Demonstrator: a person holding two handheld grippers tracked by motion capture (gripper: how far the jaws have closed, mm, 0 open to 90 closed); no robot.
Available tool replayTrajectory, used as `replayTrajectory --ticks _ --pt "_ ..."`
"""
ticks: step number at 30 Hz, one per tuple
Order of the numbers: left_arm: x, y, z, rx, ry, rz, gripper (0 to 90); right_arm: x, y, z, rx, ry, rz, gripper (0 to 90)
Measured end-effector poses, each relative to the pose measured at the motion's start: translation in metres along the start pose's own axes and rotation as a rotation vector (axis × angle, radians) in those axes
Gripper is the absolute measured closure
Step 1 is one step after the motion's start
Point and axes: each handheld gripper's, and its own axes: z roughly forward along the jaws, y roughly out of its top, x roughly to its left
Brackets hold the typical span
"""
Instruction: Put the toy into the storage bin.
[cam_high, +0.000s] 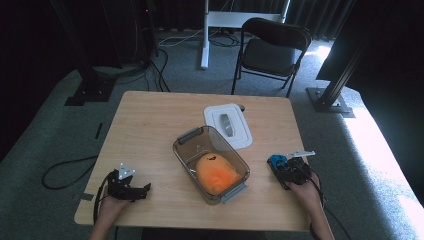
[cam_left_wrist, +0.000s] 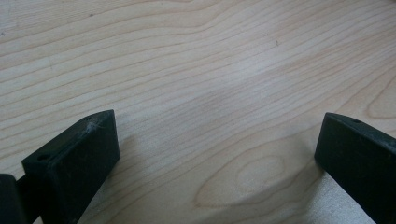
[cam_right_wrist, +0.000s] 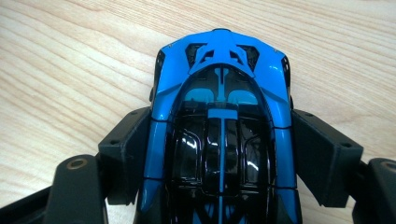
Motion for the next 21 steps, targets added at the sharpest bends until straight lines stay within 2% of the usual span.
replayTrajectory --ticks 3,9,12,21 --pt "0.0000 0.0000 0.0000 0.000 0.000 0.000 0.2 -0.0020 -0.0022 0.0015 -0.007 0.015 0.020 25.7" --pt "0.0000 0.0000 0.0000 0.000 0.000 0.000 0.2 -0.0019 -0.0021 0.0026 0.015 0.013 0.018 24.4" --pt "0.0000 0.0000 0.0000 0.000 0.000 0.000 0.2 -0.0026 -0.0028 0.0047 0.026 -0.001 0.028 15.1" --pt "0.0000 0.0000 0.0000 0.000 0.000 0.001 0.2 -0.0012 -0.0051 0.0061 0.013 -0.017 0.015 13.2"
